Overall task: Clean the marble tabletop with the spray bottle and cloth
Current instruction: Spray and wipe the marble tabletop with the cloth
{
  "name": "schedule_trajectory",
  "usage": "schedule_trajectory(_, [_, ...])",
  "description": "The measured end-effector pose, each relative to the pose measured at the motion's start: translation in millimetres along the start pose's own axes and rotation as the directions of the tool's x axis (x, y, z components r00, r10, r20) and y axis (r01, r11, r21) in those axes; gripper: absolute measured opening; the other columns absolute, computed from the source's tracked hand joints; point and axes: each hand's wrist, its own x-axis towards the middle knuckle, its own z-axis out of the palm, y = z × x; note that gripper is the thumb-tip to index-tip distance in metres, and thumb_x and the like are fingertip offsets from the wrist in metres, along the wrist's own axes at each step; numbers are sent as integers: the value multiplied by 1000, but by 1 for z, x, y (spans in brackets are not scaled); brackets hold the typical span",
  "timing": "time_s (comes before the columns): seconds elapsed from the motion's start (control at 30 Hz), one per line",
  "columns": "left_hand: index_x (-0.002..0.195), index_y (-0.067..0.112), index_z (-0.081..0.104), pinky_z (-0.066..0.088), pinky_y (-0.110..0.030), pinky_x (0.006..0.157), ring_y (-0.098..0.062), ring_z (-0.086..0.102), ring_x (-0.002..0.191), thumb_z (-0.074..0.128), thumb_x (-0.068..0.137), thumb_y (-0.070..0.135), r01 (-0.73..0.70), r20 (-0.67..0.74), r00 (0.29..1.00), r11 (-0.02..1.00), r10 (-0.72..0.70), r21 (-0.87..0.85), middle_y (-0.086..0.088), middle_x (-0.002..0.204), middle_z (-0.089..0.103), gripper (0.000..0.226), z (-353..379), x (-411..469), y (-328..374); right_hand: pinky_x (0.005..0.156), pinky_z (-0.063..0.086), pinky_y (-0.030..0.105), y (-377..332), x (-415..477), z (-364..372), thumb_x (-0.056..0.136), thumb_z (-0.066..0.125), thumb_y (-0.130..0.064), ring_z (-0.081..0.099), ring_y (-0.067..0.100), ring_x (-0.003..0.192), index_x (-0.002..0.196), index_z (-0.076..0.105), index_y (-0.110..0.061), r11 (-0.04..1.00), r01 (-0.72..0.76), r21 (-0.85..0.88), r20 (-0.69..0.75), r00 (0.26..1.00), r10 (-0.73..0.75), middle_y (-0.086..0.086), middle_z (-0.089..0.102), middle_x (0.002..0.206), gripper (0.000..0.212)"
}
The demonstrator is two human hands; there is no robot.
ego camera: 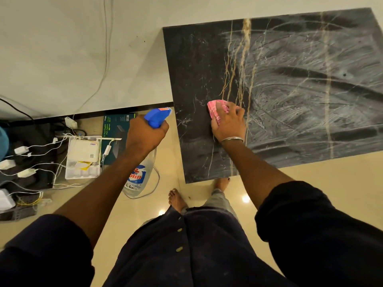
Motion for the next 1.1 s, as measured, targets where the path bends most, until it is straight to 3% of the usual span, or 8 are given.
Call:
schedule_trajectory(0.13, [86,11,52,39,-18,56,-12,45,53,65,88,23,12,4,1000,1000,-12,-24,-5,64,46,18,5,-9,-1,104,41,49,-42,-16,8,94,47,-43,34,42,129,150,34,-24,997,-63,32,-1,998,63,17,34,150,61])
schedule_trajectory(0.27, [82,12,53,41,-22,57,-14,45,54,66,87,22,-3,2,1000,1000,3,-25,-6,63,48,17,8,-15,2,106,42,48,-80,-39,14,96,47,-46,30,36,136,150,33,-28,979,190,77,63,979,-195,10,35,150,58])
schedule_trajectory(0.4, [83,11,54,44,-26,60,-17,48,57,65,88,21,-12,21,1000,1000,13,-22,-6,62,48,16,9,-16,3,105,43,48,-52,-36,9,95,49,-46,32,35,134,148,38,-28,941,334,47,97,937,-337,9,36,151,57])
schedule_trajectory(0.6, [86,11,55,47,-29,63,-20,51,59,65,89,23,-26,24,999,999,27,-30,-11,67,52,16,10,-17,2,99,44,51,38,-10,-1,93,50,-40,36,44,125,147,43,-24,997,-12,71,-37,999,14,15,40,146,56])
schedule_trajectory(0.7, [85,11,55,47,-28,62,-18,51,57,65,88,24,-20,16,1000,999,21,-29,-10,65,53,17,9,-21,1,103,41,50,24,-9,-2,94,48,-39,34,45,129,149,38,-24,977,-198,77,-33,979,201,17,35,149,58])
schedule_trajectory(0.77, [85,11,54,45,-26,61,-16,49,56,64,89,24,-12,18,1000,1000,13,-24,-8,64,51,16,8,-23,0,106,40,52,-5,-21,2,95,46,-40,30,46,134,151,34,-23,970,-226,87,-14,974,228,18,31,153,59])
schedule_trajectory(0.97, [85,10,53,40,-21,57,-14,45,54,66,88,24,1,5,1000,1000,-1,-26,-3,62,46,19,8,-30,1,104,45,50,-92,-72,24,93,54,-42,33,37,135,149,34,-28,974,178,142,59,980,-188,11,38,147,60])
schedule_trajectory(1.1, [84,11,54,39,-21,56,-12,45,53,67,87,24,18,-10,1000,1000,-18,-25,-1,60,45,18,7,-28,-4,103,45,49,-56,-66,17,94,52,-43,34,36,133,147,38,-28,950,297,93,63,951,-303,11,38,149,57])
